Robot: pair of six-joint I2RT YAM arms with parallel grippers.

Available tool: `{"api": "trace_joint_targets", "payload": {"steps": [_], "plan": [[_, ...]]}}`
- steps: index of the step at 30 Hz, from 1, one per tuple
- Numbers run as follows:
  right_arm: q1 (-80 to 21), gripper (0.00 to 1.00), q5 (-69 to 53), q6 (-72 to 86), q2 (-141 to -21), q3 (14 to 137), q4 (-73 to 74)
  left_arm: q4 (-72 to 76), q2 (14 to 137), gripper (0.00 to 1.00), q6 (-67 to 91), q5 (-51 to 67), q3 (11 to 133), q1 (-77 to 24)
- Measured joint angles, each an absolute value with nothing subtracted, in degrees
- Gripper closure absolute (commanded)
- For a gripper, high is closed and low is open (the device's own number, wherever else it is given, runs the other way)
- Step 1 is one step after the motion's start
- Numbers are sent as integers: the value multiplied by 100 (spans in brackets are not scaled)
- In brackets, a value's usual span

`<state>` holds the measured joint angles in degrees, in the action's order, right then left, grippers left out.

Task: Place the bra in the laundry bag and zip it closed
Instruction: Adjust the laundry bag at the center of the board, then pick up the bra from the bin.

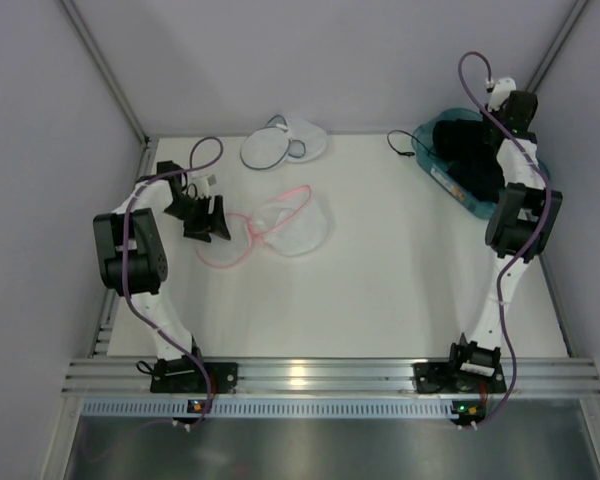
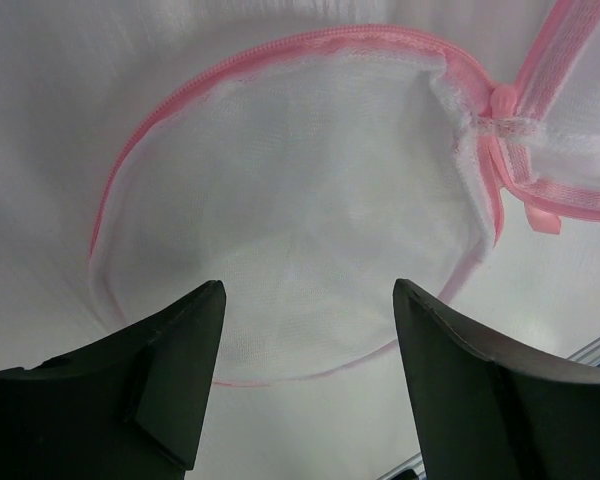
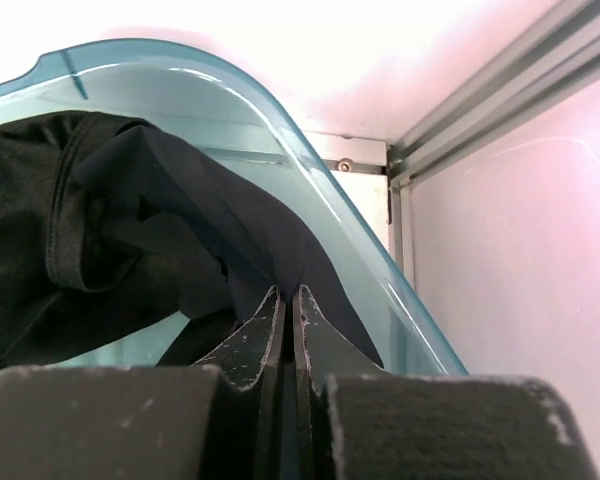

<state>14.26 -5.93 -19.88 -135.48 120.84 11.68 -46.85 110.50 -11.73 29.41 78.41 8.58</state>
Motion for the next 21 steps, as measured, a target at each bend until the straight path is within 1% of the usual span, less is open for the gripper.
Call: {"api": "trace_joint_targets", "payload": {"steps": [2,4,5,10,16,21], "plan": [[1426,100,-668,-2053,-13506,12057,1201,-4689,11002,23,-1173,2945,7841,858],[1426,100,-764,-2099,-13345,11924,1249,-4698,10901,16,-1173,2961,7841,858],[1426,100,-814,-2104,-13220,11830,1284,-4703,10838,14,-1175,2961,7841,858],[1426,100,-1138,-2102,-12250,11491,1586,-4711,10440,2,-1177,2958,7843,858],[1426,100,-1581,-2047,-10868,11360,1640,-4720,10049,2,-1168,2895,7874,858],[1426,100,-2062,-1811,-10162,11321,1861,-4724,9784,2,-1144,2884,7874,858]]}}
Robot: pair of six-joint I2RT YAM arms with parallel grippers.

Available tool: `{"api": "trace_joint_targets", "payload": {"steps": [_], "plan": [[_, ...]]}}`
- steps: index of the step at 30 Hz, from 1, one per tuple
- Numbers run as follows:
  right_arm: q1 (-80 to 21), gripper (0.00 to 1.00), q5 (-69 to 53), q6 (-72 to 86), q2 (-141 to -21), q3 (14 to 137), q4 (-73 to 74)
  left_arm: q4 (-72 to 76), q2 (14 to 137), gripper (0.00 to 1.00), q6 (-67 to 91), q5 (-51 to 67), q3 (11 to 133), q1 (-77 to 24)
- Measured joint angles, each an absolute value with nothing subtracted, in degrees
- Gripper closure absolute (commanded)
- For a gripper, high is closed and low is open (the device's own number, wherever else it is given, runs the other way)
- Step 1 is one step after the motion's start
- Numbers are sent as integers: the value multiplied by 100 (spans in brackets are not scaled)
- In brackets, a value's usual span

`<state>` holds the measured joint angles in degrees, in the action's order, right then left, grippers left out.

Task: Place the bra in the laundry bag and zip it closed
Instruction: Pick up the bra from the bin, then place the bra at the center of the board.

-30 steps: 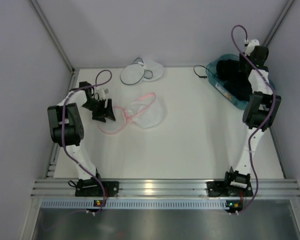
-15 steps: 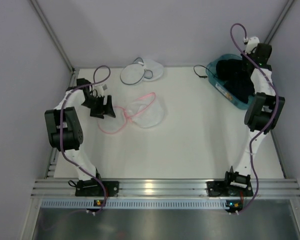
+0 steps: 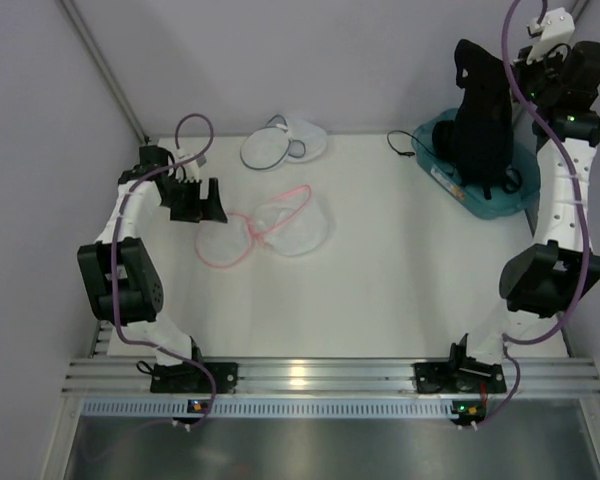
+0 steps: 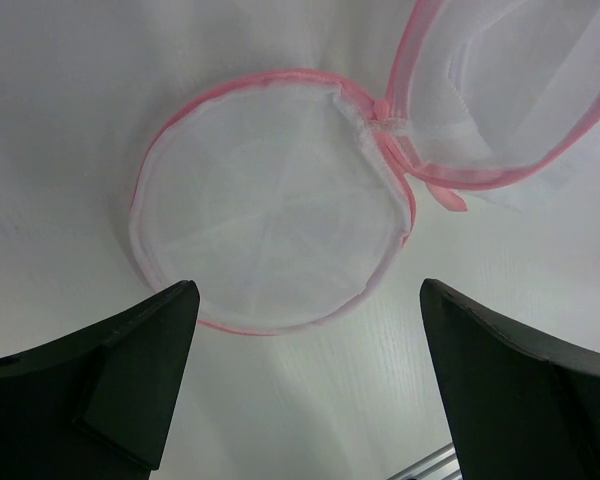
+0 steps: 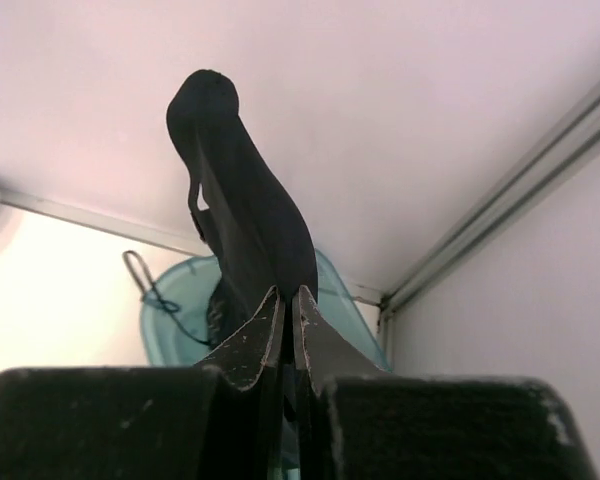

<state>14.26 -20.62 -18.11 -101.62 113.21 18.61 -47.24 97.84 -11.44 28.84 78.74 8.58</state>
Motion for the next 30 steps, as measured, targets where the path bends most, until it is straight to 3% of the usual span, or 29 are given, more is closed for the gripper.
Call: {"api": "trace_joint_targets", "payload": {"steps": [21,30], "plan": [[311,100,-3516,-574,-7052,10549,2486,-4755,8597,2,-1057,2644,7738,858],[-609,100,-4010,30,-5870,9233,2432,-4772,8270,2,-1066,2416,7730,860]]}}
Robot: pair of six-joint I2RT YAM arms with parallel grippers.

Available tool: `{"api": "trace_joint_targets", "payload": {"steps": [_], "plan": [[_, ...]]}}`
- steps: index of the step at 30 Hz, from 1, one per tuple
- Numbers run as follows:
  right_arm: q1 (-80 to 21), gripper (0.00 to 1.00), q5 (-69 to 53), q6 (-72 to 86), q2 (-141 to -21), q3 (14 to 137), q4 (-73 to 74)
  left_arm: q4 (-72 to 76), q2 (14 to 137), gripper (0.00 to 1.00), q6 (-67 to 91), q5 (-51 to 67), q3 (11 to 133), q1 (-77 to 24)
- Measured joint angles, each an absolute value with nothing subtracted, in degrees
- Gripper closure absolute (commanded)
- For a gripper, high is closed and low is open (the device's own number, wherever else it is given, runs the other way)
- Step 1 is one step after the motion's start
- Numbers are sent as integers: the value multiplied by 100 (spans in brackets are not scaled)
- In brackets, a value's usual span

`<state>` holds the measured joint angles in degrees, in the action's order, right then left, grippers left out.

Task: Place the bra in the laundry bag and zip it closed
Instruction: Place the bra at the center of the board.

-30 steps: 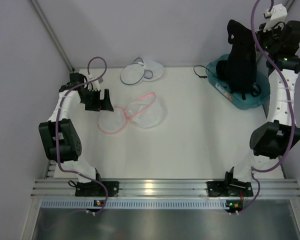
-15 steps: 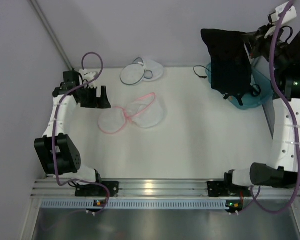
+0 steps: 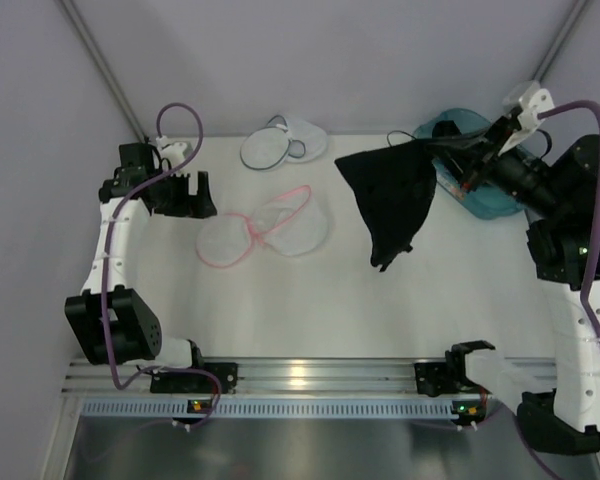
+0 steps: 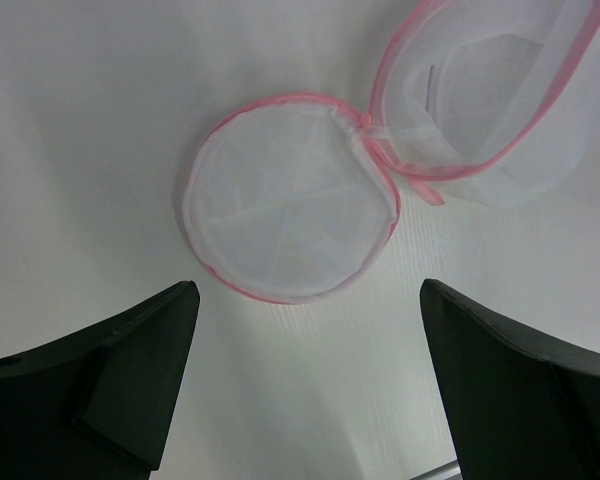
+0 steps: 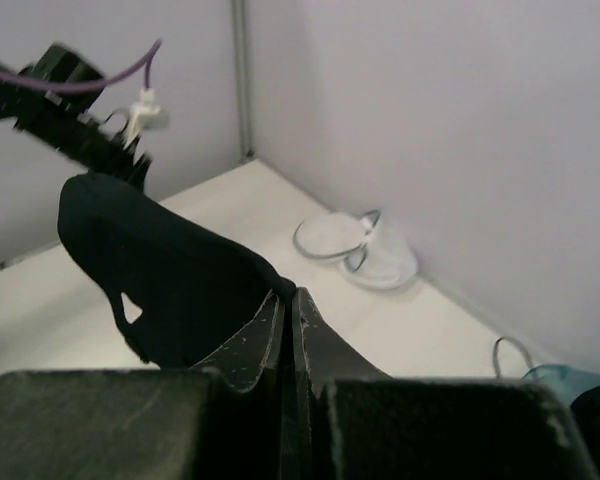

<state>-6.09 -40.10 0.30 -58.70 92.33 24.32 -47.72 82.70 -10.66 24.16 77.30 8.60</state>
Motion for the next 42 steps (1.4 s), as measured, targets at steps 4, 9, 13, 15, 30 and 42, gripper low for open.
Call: {"api": "trace_joint_targets", "payload": {"steps": [4,9,13,15,30,42], "plan": [[-1015,100,-4132,73,-5162,8060,2510,-4770,8123,2,-1070,2357,7647,860],[-1151,100,-4130,279,-4407,6984,2620,-4788,8012,2,-1100,2298,7443,860],[-1164,100,-3916,515,-4287,6493,2445,-4812,8014,2,-1109,2287,7426,860],[-1164,100,-3715,593,-4598,6340,2259,-4814,8034,2,-1109,2290,7426,860],[-604,62,-3162,1376,-10097,7288,753,-4814,8672,2,-1107,2309,7428,860],[-38,44,-3269,-386,-9734,7826,2567,-4814,8523,2,-1354,2663,7439,858]]}}
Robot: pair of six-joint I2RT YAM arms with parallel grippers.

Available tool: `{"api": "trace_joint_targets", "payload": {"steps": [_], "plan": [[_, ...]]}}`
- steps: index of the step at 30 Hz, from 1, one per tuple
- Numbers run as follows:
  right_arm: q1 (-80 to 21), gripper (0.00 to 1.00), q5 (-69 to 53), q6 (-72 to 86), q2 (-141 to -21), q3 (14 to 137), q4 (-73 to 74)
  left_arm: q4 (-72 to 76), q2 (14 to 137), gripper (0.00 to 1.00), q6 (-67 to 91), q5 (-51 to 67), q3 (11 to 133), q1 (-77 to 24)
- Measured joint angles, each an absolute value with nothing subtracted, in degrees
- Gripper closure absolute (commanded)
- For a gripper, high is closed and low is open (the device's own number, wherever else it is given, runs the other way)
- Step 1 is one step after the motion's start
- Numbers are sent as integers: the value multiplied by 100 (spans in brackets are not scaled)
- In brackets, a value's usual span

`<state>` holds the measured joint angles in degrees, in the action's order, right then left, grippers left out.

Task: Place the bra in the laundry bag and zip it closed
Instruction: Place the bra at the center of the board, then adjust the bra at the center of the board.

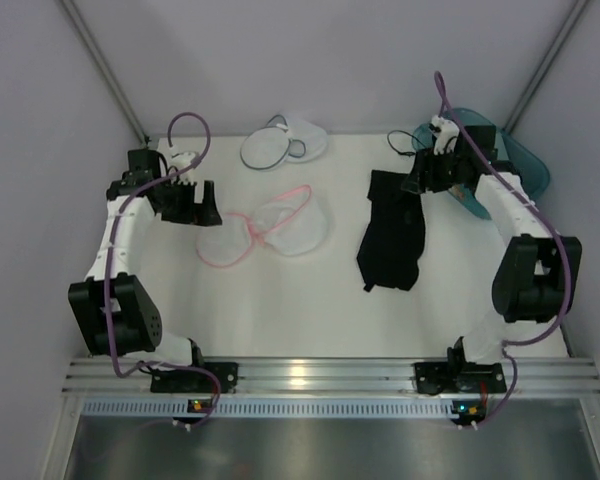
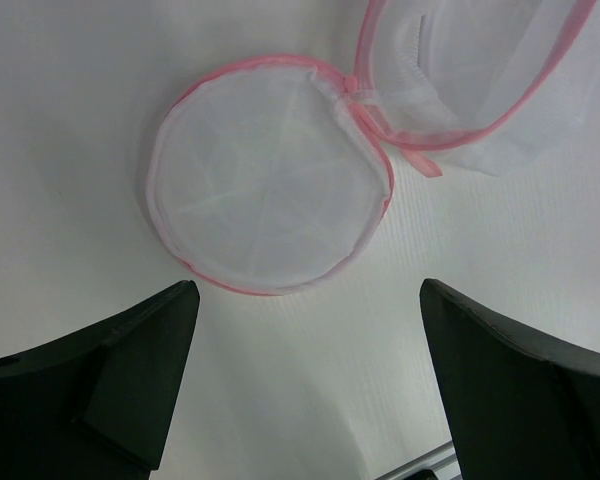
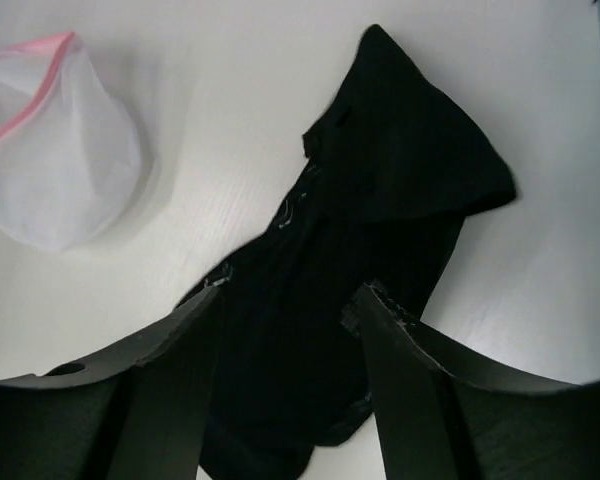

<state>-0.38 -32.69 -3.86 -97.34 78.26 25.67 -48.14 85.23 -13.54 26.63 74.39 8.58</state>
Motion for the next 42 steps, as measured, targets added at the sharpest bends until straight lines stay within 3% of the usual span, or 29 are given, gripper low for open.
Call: {"api": "trace_joint_targets", "payload": {"steps": [2,6,10,12,23,33,40,42], "plan": [[5,55,-3190,-867,-9282,7703,2786,-4814,8453,2,-1376,2753,7439,860],[-132,65,-3079,-1691,-8584,7430,3232,-4816,8364,2,-1404,2860,7439,858],[-489,79,-3028,-2235,-8729,7319,3754,-4818,8248,2,-1433,2915,7439,858],[-720,80,-2928,-2462,-8884,7085,3916,-4818,8171,2,-1450,2923,7439,858],[-1758,80,-2290,-2731,-9821,6180,3929,-4818,8051,2,-1098,3197,7439,871],[-2775,76,-3336,-1437,-9859,5848,3420,-4816,8051,2,-851,3352,7448,1046],[-3076,56,-3682,-475,-9028,5848,2921,-4818,8051,2,-843,3361,7448,1085],[-3288,56,-3393,-499,-8565,5848,2862,-4818,8051,2,-834,3361,7452,1098]]}}
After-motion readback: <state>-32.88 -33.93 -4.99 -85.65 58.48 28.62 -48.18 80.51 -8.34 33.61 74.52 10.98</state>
